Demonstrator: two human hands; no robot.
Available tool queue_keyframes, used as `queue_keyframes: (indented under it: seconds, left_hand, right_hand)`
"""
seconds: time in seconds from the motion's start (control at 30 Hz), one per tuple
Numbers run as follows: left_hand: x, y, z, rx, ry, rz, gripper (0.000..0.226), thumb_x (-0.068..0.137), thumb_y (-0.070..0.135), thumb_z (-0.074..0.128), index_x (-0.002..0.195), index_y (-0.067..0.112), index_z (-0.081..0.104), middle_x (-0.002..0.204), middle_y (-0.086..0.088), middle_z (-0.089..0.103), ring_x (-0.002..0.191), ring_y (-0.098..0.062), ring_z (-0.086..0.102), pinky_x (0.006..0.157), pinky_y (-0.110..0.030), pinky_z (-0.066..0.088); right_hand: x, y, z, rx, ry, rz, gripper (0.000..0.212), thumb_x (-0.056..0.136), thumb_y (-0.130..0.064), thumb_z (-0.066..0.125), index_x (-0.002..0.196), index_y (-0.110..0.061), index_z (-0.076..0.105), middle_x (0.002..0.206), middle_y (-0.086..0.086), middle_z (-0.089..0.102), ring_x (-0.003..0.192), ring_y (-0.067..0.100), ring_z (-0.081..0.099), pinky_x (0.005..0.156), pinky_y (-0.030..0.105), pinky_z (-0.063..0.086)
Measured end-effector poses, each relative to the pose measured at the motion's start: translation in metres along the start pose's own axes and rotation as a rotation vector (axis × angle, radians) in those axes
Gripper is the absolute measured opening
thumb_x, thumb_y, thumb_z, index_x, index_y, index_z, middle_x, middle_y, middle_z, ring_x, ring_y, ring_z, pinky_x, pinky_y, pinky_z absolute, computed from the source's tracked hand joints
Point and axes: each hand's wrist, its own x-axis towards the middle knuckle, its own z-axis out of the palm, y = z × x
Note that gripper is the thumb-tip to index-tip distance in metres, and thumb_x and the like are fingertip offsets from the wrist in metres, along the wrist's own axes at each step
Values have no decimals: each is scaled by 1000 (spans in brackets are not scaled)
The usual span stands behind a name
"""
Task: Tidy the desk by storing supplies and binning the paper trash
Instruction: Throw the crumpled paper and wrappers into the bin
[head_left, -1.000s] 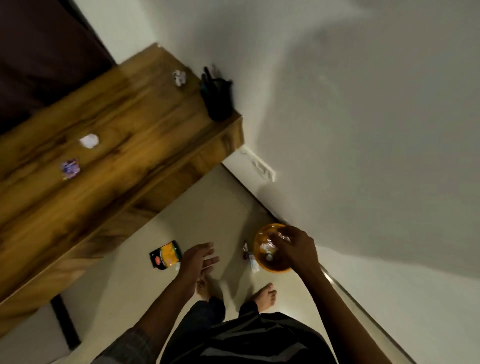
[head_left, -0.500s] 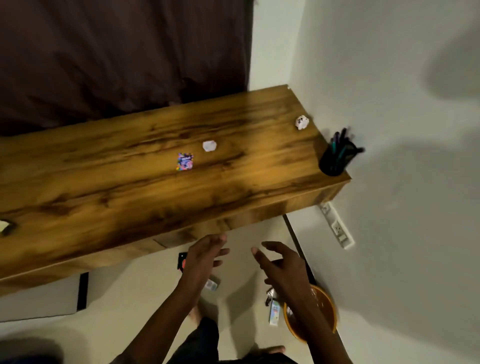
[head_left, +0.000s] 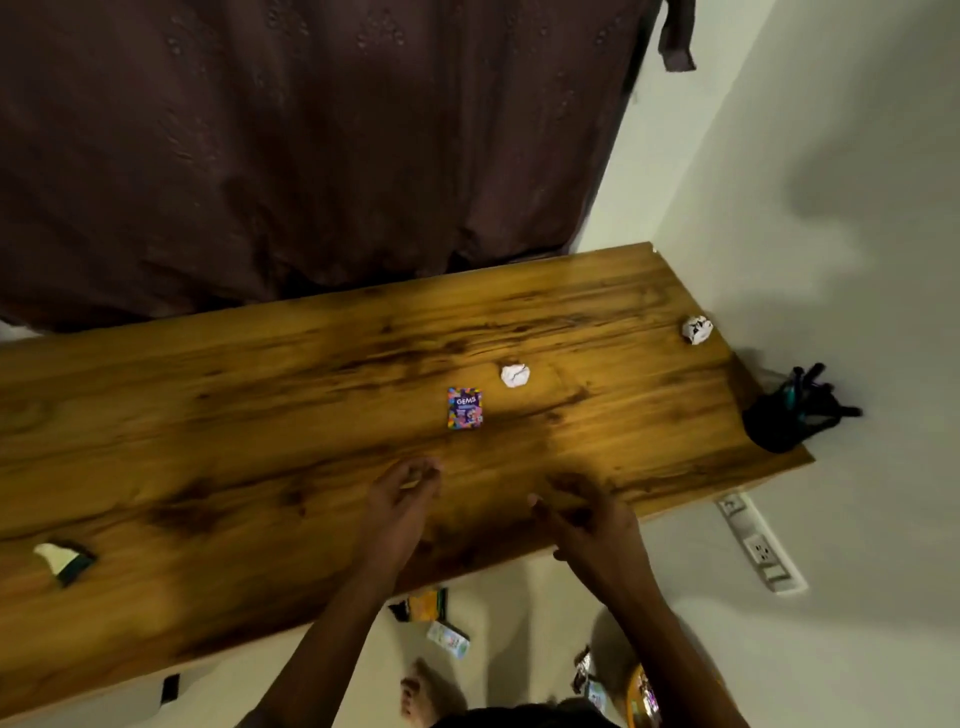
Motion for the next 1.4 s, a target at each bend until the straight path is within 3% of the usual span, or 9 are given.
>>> queue_keyframes:
  seconds: [0.13,0.3,0.5,0.57,0.67,0.77,0.87,1.0,1.4]
  left_hand:
    - [26,-4,8,93,46,36,19,94,10,72,90,28,75,89,9,77,93,-35,74,80,-33,53]
    - [51,15,32,440,251,17,6,87,42,78,87,36,76,82,16,72,81,-8,68,62,-20,44]
    - [91,35,63,576,339,-5,28,82,43,80,102,25,77,96,4,79,93,-20,75,78,-29,56]
    - [104,38,75,682,311,-62,42,81,54,74,109,23,74,104,-1,78,101,-24,73,79,-29,51]
    - [121,37,93,889,251,-130,78,68,83,51,110,19,70,112,-4,73,108,-26,70,83,-32,51]
    - [132,37,109,955,272,-177,85,71,82,59,122,13,62,121,-7,67,115,-28,65,93,-36,52]
    - [133,39,120,1028,250,-207,82,81,70,67,133,8,51,129,-13,60,121,-34,61,97,-41,49]
    - [132,34,123,1035,224,-217,66,87,58,68,134,14,54,132,-11,59,121,-32,61,99,-38,48]
    - [109,14,112,699,234,-307,33,78,44,83,96,17,82,95,-16,78,98,-32,73,70,-33,49]
  right_hand:
    - [31,-7,-6,-128,5,-41,43,84,-54,75,122,-35,66,108,-17,71,84,3,71,71,31,60]
    - [86,-6,-12,-227,-57,-82,58,84,-55,74,136,-35,57,127,-10,67,89,9,71,79,41,60]
    - [176,-13,-7,-345,-279,-211,76,81,-62,66,148,-44,37,137,-5,60,95,7,70,84,35,60]
    - [201,-15,-3,-459,-312,-282,73,87,-51,69,151,-44,33,141,-6,53,90,4,68,80,27,59]
    - [228,-21,6,-686,-308,-358,79,90,-42,70,155,-38,25,151,2,42,112,15,63,87,25,52]
    - [251,-21,16,-797,-390,-370,87,88,-31,73,157,-36,19,158,9,31,110,19,65,79,25,56]
    - [267,-18,26,-819,-438,-377,88,85,-17,74,156,-36,25,156,11,33,102,22,68,69,27,60]
    - [272,-16,29,-832,-486,-425,68,84,-8,71,144,-28,46,139,7,52,108,22,64,77,30,60]
    - [241,-1,28,-682,-498,-372,61,84,-17,75,139,-32,53,127,-2,64,107,15,66,85,29,59]
